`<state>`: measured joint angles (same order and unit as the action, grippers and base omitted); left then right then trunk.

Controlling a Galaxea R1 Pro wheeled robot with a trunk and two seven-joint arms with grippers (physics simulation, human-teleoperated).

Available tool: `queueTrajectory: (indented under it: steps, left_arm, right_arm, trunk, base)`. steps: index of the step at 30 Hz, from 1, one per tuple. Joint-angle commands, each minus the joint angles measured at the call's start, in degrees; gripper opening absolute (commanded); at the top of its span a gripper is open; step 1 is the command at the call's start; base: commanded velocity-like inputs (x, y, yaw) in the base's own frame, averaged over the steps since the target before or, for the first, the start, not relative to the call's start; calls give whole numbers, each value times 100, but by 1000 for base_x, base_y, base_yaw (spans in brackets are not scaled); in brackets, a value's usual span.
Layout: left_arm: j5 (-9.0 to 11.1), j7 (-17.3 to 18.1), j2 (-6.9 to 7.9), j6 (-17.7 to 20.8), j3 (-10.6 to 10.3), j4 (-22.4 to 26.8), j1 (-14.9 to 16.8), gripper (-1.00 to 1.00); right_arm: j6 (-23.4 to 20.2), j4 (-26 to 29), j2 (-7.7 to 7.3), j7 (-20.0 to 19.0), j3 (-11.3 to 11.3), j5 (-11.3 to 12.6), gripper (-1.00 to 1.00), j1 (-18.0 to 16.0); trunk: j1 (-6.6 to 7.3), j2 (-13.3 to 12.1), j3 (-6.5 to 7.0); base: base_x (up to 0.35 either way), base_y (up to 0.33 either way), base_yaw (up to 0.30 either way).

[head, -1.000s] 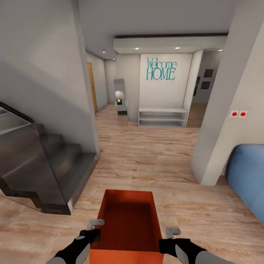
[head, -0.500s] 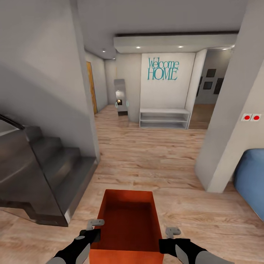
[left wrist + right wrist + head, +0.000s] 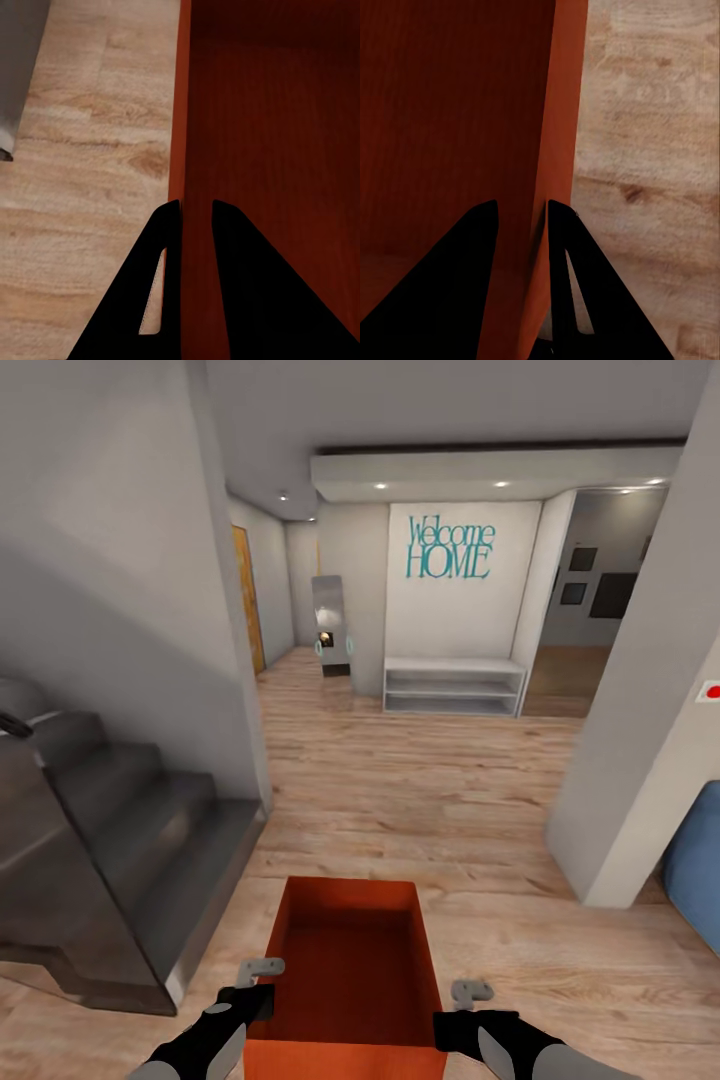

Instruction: Move the two storage containers from the living room to the garage. In the garage, place one container on the floor and stack the other container on top of it (either order is fine).

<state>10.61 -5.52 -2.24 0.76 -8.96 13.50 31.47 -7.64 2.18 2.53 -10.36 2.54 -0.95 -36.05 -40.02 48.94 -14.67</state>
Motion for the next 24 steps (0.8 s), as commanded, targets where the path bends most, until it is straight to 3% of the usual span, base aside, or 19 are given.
queueTrajectory:
  steps: [1,24]
  left_arm:
    - [134,147,5,12,-159,-14,0,-100]
    - [134,147,6,12,-159,-14,0,-100]
  right_arm:
    - [157,353,-130,-6,115,-24,-100,-5]
    - [157,353,-133,-4,115,-22,-100,-2]
  trunk:
    - [-4,5,-8]
    - [-4,5,-8]
  base:
    - [328,74,0]
    - [328,59,0]
